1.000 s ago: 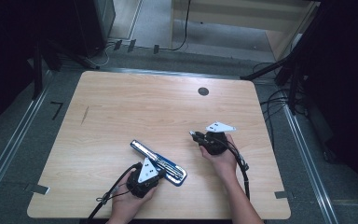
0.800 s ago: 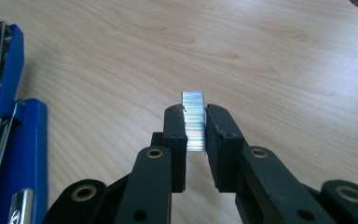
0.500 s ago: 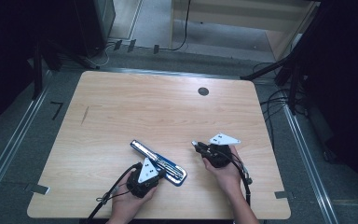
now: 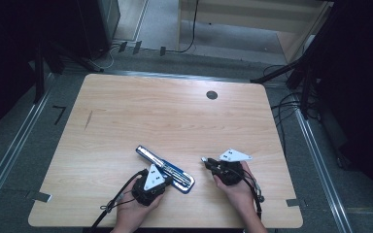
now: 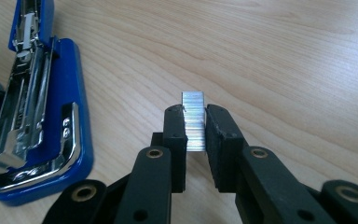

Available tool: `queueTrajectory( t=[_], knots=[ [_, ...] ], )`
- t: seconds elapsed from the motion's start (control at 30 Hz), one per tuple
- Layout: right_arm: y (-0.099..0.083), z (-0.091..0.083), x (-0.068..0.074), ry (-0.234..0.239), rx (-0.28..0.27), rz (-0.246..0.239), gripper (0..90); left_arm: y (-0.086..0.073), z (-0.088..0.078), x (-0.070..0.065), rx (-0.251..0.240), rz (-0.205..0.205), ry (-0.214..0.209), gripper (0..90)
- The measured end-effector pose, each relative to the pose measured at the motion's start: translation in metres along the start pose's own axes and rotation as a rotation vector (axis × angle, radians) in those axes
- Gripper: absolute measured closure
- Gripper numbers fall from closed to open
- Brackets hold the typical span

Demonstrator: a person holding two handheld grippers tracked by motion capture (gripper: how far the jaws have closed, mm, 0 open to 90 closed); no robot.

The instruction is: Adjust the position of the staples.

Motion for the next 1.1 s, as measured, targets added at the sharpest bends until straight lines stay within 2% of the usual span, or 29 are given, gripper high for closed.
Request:
queueTrajectory(
  t=[0.77,1.1],
  knots=[
    [-0.022,-0.025,0.016,0.013,0.038,-0.03,80.1,0.0,0.0,0.0,0.001,0.001,-0.001,90.0],
    [-0.032,-0.031,0.018,0.011,0.053,-0.018,80.1,0.0,0.0,0.0,0.001,0.0,-0.003,90.0]
  ],
)
Point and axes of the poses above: each handheld gripper's, and its own axes: z roughly forward along the jaws, y roughly out of its top, x roughly to its left, the point moved 9 cm from there along z, roughly forward along the jaws, and after that the axes turned 10 degrees about -x, right-handed, at the moved point
